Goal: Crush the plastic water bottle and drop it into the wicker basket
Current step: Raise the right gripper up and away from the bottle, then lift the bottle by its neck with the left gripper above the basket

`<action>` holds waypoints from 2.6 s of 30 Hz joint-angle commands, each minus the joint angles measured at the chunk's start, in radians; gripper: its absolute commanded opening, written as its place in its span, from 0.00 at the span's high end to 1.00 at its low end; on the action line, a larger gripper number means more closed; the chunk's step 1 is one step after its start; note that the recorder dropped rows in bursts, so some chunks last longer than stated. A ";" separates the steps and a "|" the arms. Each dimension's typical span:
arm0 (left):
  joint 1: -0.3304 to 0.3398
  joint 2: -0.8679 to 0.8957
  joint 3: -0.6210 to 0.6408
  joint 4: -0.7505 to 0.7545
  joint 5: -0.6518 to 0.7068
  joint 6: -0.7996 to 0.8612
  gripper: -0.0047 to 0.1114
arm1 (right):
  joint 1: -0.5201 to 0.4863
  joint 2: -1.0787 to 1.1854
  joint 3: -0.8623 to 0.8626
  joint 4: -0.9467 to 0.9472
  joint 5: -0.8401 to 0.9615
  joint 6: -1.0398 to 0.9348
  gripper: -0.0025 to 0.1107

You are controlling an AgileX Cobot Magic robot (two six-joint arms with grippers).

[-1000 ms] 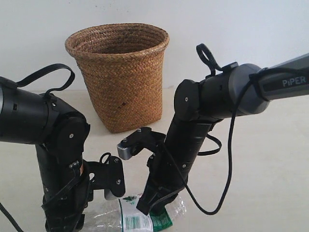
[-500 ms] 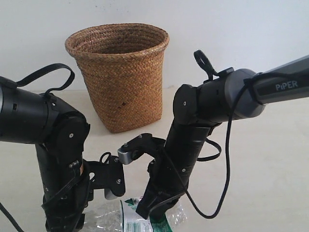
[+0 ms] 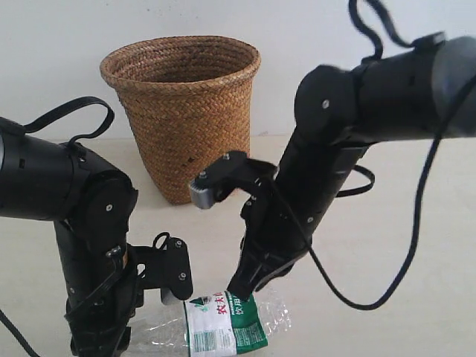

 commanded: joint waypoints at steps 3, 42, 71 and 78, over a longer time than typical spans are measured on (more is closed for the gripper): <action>-0.001 -0.007 -0.002 0.000 0.007 -0.010 0.93 | -0.001 -0.224 0.003 -0.023 -0.050 0.119 0.98; -0.001 -0.013 -0.004 0.011 -0.014 -0.010 0.93 | -0.001 -1.495 0.514 -0.241 -0.097 0.410 0.98; 0.063 -0.438 -0.217 0.486 0.102 -0.272 0.93 | -0.001 -1.495 0.514 -0.241 -0.097 0.410 0.98; 0.138 -0.451 -0.347 0.563 0.195 -0.221 0.93 | -0.001 -1.495 0.514 -0.241 -0.099 0.410 0.98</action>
